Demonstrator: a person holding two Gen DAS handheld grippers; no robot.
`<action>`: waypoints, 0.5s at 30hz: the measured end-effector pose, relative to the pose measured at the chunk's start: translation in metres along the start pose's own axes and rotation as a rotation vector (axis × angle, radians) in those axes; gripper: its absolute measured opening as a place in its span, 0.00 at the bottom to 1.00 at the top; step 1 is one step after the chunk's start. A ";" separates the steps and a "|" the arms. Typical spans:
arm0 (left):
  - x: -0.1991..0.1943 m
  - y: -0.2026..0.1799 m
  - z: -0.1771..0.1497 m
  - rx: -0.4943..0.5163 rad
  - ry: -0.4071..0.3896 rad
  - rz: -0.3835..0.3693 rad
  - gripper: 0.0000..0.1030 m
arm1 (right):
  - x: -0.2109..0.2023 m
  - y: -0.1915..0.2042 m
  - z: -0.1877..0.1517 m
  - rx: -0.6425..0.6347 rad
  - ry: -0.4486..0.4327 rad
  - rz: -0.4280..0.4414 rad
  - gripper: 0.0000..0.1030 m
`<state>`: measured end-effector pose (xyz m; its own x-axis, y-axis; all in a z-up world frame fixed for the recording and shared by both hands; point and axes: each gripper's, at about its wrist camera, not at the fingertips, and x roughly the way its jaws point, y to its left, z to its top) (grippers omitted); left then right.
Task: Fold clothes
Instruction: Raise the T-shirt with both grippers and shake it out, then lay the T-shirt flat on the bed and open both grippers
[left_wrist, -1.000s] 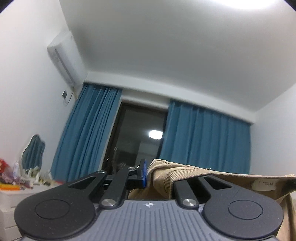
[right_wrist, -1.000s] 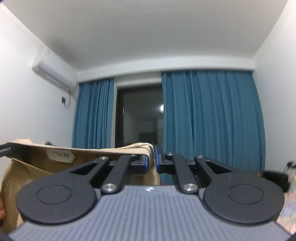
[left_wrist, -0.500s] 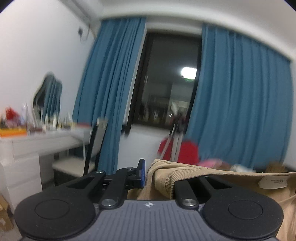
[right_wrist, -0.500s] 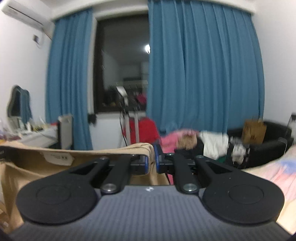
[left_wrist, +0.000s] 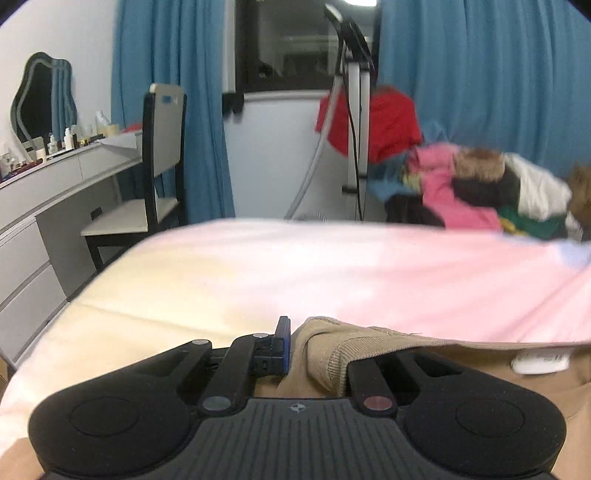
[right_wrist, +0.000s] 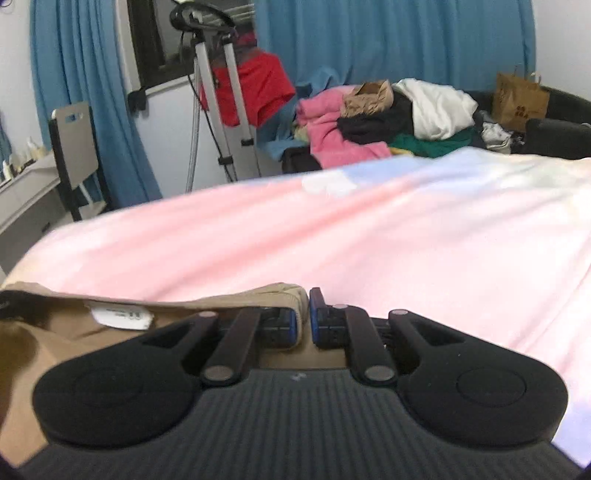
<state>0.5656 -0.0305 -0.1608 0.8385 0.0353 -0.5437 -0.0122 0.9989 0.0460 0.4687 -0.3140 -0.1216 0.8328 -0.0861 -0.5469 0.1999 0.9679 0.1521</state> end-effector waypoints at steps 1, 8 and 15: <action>0.008 -0.001 -0.005 0.014 0.018 0.004 0.09 | 0.002 0.002 -0.001 -0.009 0.003 0.007 0.11; 0.013 -0.015 -0.012 0.110 0.041 0.050 0.36 | 0.001 0.016 0.006 -0.086 0.018 0.059 0.17; -0.022 -0.028 0.008 0.226 0.080 0.077 0.99 | -0.015 0.040 0.017 -0.253 0.082 0.016 0.73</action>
<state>0.5525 -0.0592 -0.1432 0.7940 0.1222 -0.5955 0.0555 0.9609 0.2712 0.4728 -0.2778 -0.0932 0.7879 -0.0613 -0.6128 0.0434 0.9981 -0.0440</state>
